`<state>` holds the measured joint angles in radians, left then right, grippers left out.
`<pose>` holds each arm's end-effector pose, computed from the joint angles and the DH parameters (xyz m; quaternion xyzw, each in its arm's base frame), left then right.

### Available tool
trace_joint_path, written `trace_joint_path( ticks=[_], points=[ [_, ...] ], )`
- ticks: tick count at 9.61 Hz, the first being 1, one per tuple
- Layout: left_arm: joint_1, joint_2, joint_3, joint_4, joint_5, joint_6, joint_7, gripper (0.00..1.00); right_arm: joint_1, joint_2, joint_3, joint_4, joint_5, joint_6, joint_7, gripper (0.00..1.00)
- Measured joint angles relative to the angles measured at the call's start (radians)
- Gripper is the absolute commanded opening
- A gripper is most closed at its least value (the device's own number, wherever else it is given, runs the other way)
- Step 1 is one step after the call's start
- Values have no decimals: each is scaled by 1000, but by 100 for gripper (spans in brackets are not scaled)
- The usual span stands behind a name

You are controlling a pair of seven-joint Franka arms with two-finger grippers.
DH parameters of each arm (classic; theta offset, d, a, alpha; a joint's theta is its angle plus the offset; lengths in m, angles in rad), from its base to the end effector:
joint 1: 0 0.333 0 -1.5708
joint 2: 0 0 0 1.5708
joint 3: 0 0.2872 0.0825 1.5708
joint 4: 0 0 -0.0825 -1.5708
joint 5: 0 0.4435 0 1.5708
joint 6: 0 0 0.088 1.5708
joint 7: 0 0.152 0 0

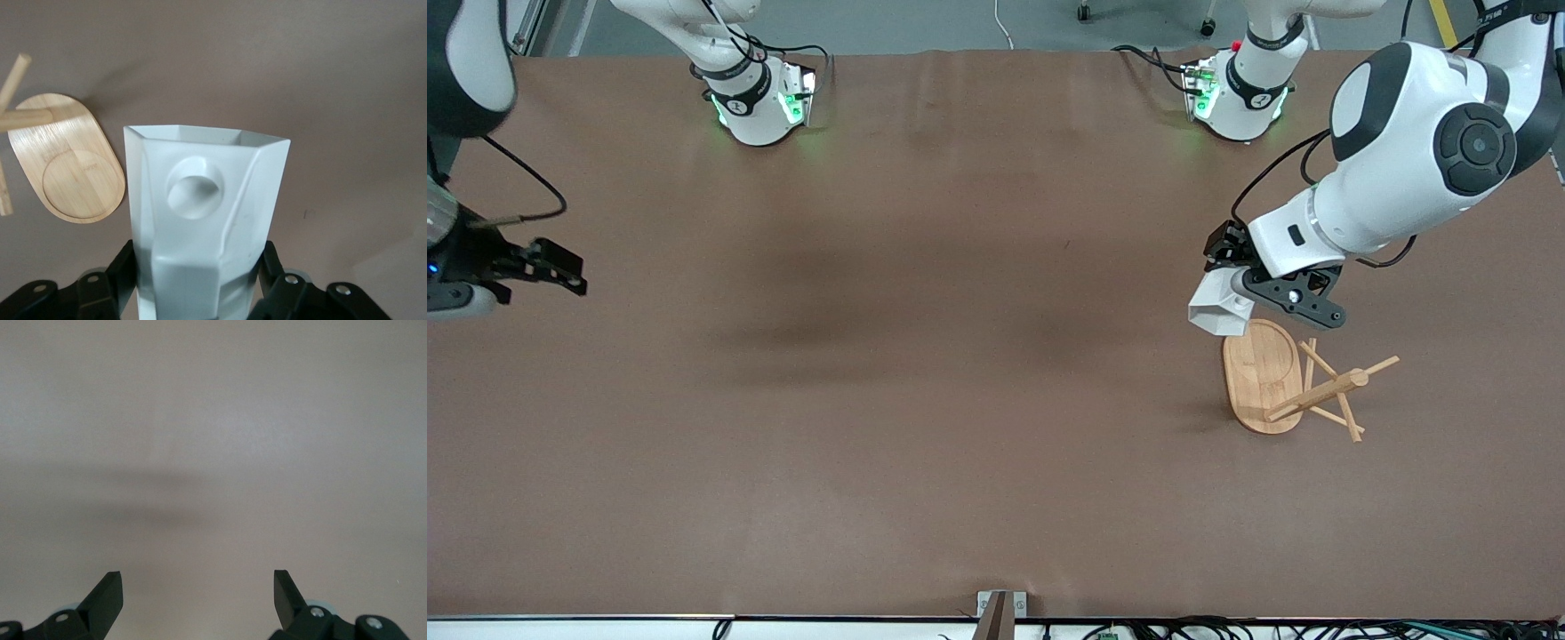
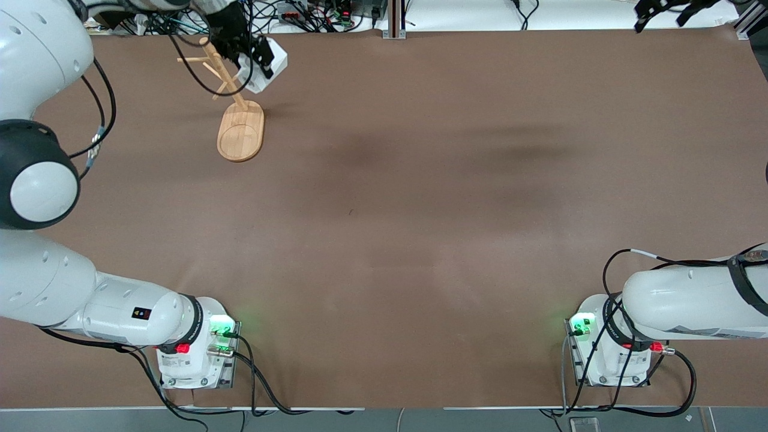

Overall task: Hang cup on rack
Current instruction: 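Lower the cup with the left gripper, threading its handle onto a peg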

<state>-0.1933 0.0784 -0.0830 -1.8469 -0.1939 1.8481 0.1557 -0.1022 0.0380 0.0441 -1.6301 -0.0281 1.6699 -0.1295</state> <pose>0.5961 -0.1930 0.3804 0.9776 -0.1837 -0.0440 0.0928 0.6297 -0.0409 0.5041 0.9992 0.0370 -0.0003 0.0132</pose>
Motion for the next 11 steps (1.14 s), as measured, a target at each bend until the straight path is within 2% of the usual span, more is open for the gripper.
trace_joint_path(
  ticks=[2,4,7,9,11],
  points=[
    [16,-12,4,-94,-2,101,42,21,0,-23,-16,53,0,-105,96,100],
    [23,6,12,-131,-2,155,112,21,7,-45,-16,82,-1,-130,217,100],
    [24,77,34,-92,-3,187,191,21,12,-45,-31,150,-6,-137,239,100],
    [24,97,59,-50,-3,189,220,21,28,-42,-90,150,-6,-139,213,100],
    [24,97,88,-33,-3,189,256,21,29,-40,-107,150,-5,-141,205,100]
  ],
)
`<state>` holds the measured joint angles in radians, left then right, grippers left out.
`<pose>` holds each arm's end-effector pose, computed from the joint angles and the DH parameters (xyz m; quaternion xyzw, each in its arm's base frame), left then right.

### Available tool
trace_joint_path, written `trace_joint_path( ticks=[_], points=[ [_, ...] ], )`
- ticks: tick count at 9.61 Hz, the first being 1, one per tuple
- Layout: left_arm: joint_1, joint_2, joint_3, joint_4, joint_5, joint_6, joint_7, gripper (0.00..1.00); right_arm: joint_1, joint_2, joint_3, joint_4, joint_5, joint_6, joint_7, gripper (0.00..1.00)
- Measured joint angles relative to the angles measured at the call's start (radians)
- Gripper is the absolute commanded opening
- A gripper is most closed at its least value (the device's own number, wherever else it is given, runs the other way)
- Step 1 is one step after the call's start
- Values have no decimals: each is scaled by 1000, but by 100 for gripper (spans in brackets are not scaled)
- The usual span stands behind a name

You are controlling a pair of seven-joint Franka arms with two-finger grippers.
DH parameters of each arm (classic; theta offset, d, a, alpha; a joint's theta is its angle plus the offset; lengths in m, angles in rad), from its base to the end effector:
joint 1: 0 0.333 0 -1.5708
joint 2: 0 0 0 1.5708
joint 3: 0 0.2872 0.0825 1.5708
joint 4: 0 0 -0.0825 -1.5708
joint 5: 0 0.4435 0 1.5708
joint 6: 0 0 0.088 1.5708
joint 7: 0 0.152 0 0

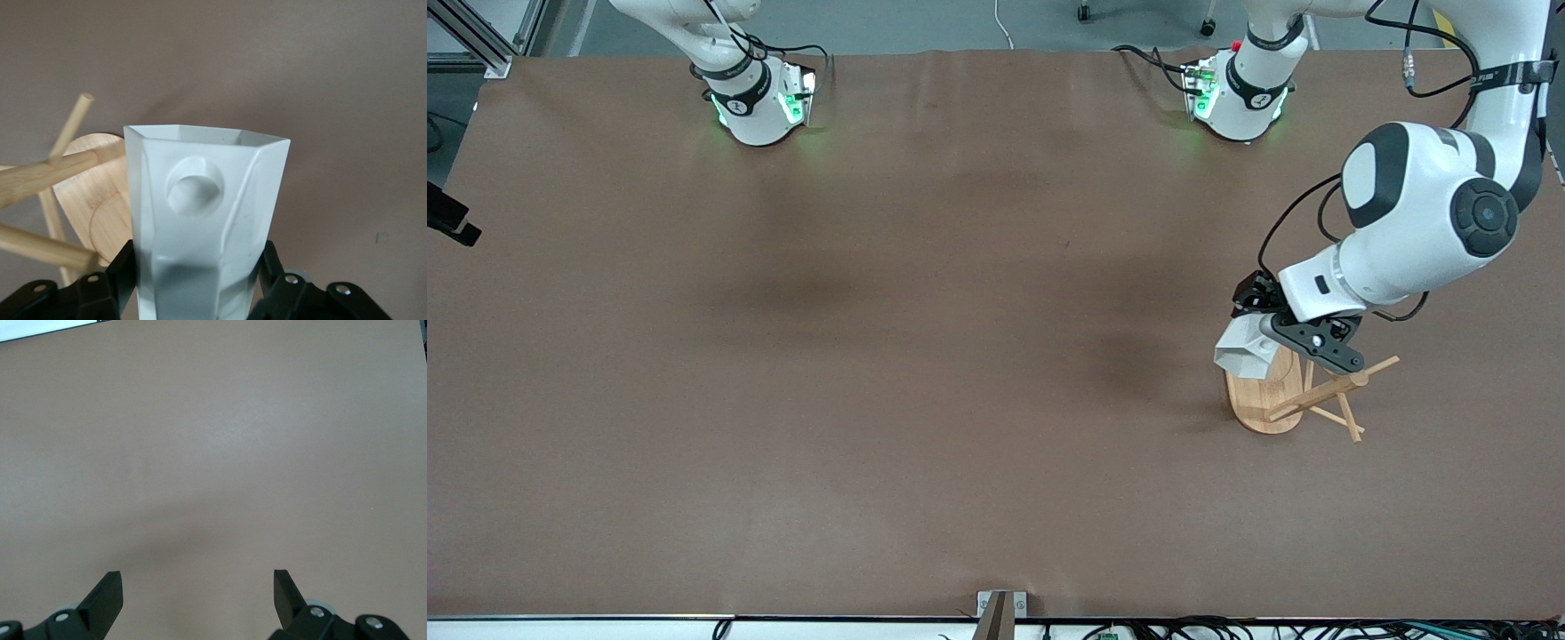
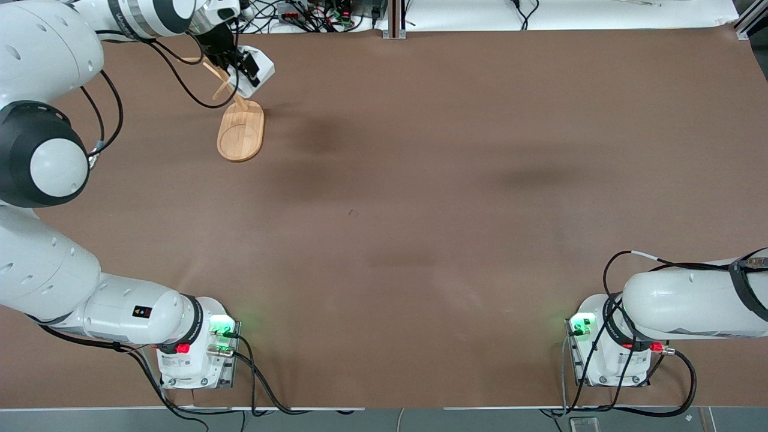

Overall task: Hang cup on rack
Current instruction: 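Lower the cup with the left gripper, threading its handle onto a peg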

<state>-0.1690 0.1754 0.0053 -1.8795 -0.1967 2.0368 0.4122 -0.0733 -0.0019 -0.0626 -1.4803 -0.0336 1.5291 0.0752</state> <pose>0.6366 -0.1243 0.3161 0.9669 -0.2396 0.0018 0.0873 0.6052 -0.0881 0.5962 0.9939 -0.1064 0.0248 0.0175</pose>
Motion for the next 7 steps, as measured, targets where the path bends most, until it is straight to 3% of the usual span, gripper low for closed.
trace_joint_path(
  ticks=[7],
  points=[
    [7,22,13,12,0,0,12,21,4,0,5,0,0,0,-4,100]
  ],
)
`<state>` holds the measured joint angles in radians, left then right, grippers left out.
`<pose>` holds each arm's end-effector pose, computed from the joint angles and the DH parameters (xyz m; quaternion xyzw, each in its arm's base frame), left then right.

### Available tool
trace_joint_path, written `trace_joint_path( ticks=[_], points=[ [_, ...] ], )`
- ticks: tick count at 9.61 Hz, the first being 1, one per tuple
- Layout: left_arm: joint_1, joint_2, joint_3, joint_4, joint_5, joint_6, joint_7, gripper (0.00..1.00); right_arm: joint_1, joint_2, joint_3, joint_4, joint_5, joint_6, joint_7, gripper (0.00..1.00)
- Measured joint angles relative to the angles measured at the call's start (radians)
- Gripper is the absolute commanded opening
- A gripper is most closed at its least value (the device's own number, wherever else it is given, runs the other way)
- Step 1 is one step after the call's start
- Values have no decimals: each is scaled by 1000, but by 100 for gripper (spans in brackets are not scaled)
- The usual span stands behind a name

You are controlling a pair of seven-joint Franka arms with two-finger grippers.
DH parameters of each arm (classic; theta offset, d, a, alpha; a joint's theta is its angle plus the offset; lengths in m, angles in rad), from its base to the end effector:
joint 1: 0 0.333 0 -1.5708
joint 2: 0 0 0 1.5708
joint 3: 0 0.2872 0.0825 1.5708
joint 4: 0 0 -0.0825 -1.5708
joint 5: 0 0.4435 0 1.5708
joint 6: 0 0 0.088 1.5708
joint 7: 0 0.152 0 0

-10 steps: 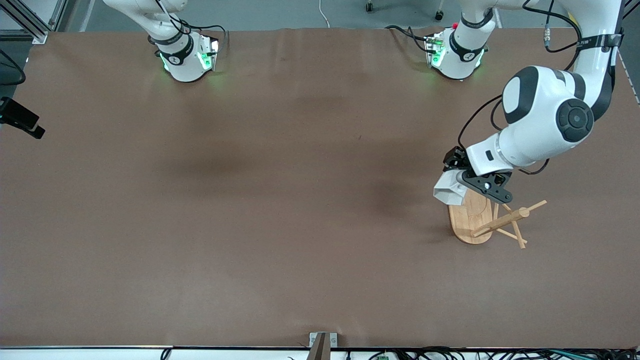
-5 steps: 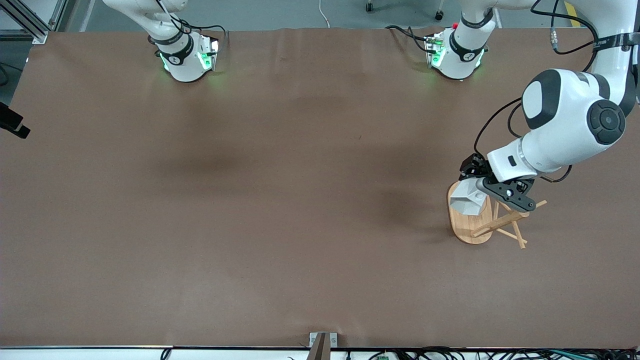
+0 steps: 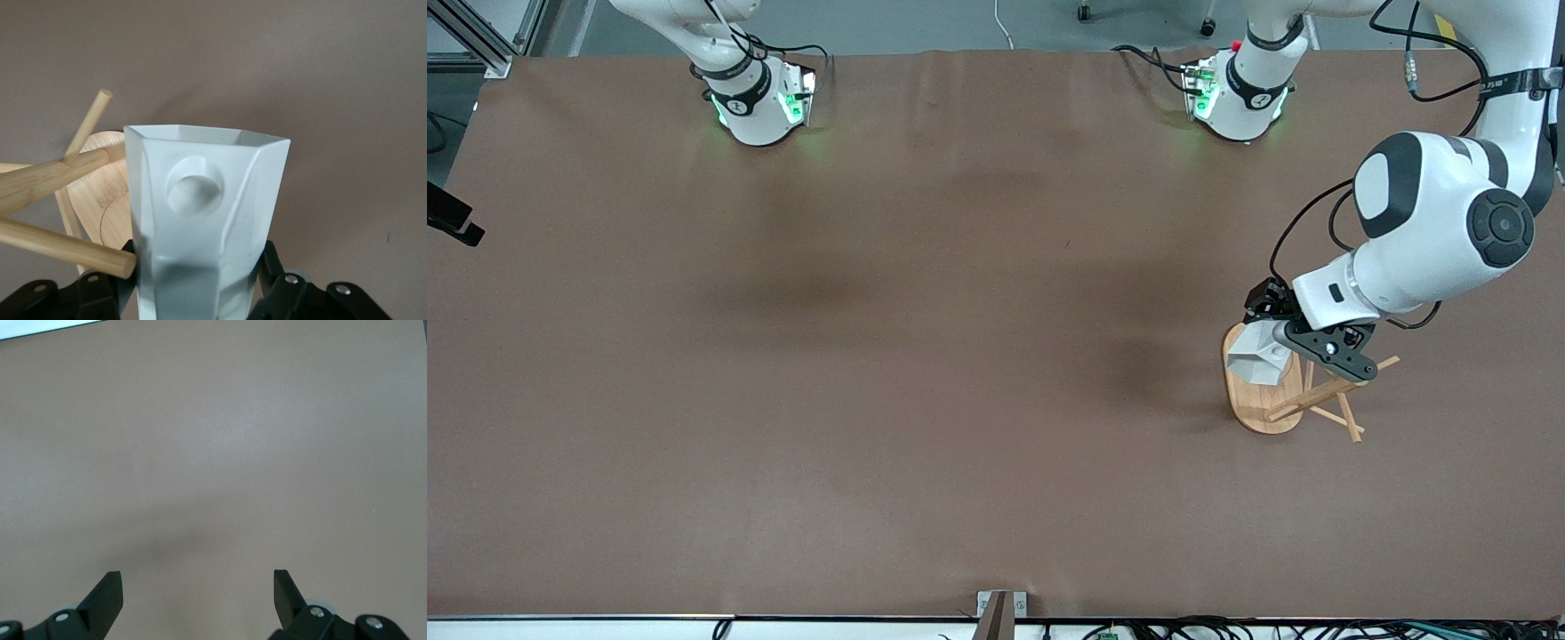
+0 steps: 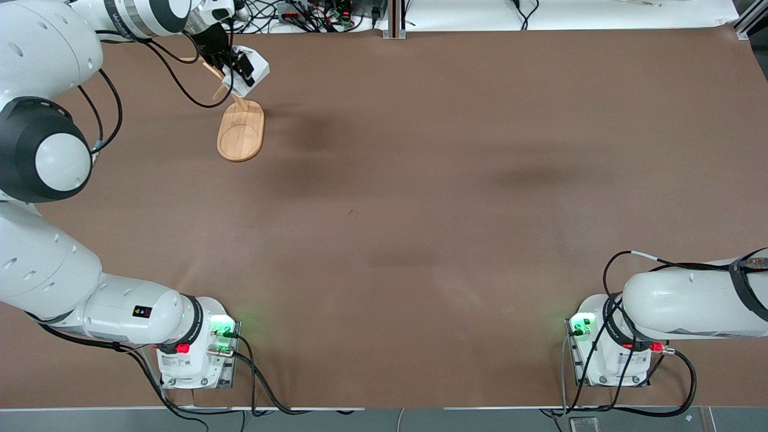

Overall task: Hang cup on rack
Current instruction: 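Lower the cup with the left gripper, threading its handle onto a peg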

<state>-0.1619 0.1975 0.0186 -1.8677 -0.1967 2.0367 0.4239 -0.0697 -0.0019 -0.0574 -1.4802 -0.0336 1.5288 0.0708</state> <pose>0.6419 -0.1118 0.3077 0.9681 -0.2351 -0.0020 0.0864 0.6059 -0.0827 0.5962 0.9945 -0.0999 0.0248 0.0174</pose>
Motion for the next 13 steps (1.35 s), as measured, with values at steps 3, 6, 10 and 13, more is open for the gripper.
trace_joint_path(
  ticks=[3,6,10,13],
  points=[
    [8,1,21,2,0,0,1,21,0,0,0,0,0,0,-1,100],
    [10,9,41,2,0,2,14,21,0,0,-1,0,0,-1,-1,100],
    [10,37,66,2,0,30,57,25,0,0,-3,0,0,-2,-1,100],
    [10,57,74,2,0,48,67,100,-1,0,-4,0,0,-2,-1,100]
  ],
)
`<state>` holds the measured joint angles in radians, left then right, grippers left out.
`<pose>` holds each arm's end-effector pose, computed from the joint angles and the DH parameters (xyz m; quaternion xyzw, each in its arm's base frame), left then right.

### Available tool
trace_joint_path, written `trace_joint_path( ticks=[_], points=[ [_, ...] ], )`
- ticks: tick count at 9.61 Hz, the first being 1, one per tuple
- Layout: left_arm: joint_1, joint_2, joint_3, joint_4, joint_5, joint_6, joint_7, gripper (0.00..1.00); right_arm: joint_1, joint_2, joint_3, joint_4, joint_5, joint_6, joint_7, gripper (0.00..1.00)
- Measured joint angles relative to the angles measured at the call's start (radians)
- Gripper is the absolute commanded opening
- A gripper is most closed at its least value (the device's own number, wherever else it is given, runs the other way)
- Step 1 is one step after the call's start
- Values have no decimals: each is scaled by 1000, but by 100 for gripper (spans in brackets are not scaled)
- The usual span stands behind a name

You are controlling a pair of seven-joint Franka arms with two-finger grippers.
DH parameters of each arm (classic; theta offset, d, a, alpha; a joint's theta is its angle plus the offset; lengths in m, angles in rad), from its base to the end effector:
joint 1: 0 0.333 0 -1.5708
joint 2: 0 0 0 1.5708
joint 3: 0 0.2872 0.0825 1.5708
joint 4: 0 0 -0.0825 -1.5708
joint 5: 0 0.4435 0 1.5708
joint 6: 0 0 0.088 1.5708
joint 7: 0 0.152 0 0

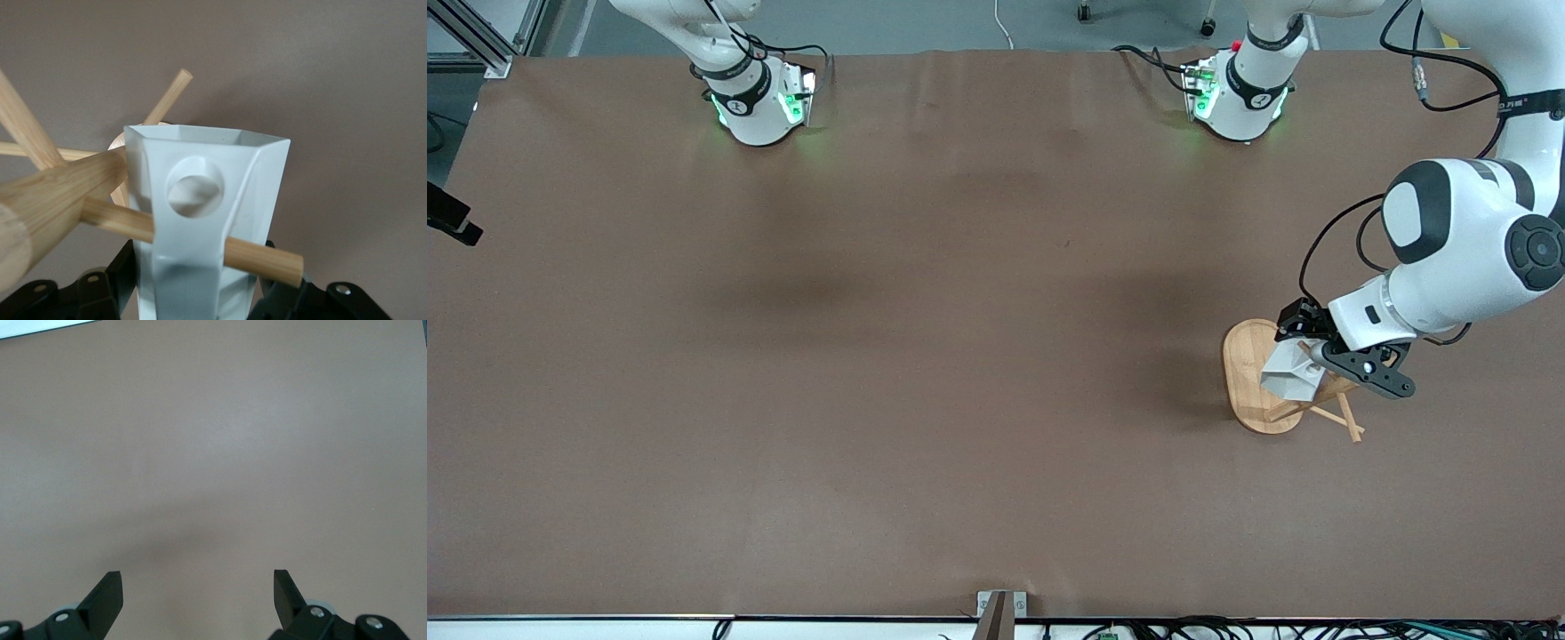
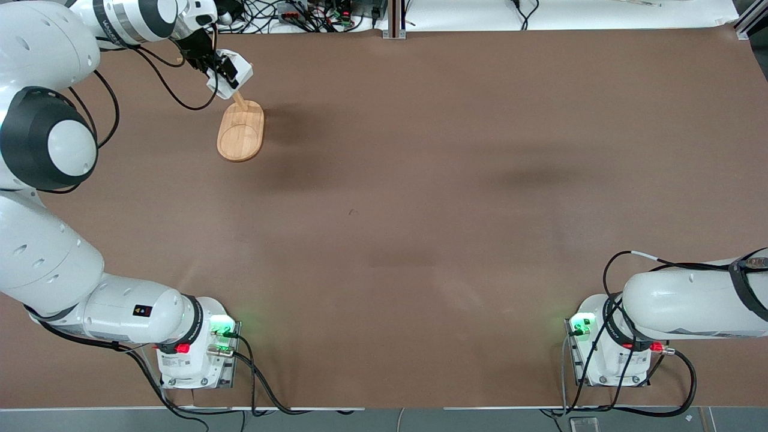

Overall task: Hang cup on rack
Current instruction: 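Lower the cup with the left gripper, threading its handle onto a peg, then open the left gripper and raise it off the cup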

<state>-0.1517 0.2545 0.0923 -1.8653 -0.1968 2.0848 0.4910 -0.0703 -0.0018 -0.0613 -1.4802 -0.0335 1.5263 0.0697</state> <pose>0.6548 -0.0570 0.2759 0.9717 -0.2240 -0.0004 0.0750 0.6052 -0.0854 0.5959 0.9944 -0.1016 0.0234 0.0174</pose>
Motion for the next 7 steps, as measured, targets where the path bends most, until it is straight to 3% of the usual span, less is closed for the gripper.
trace_joint_path(
  ticks=[7],
  points=[
    [-1,-2,4,25,0,4,0,100,0,0,2,1,0,3,-2,100]
  ],
)
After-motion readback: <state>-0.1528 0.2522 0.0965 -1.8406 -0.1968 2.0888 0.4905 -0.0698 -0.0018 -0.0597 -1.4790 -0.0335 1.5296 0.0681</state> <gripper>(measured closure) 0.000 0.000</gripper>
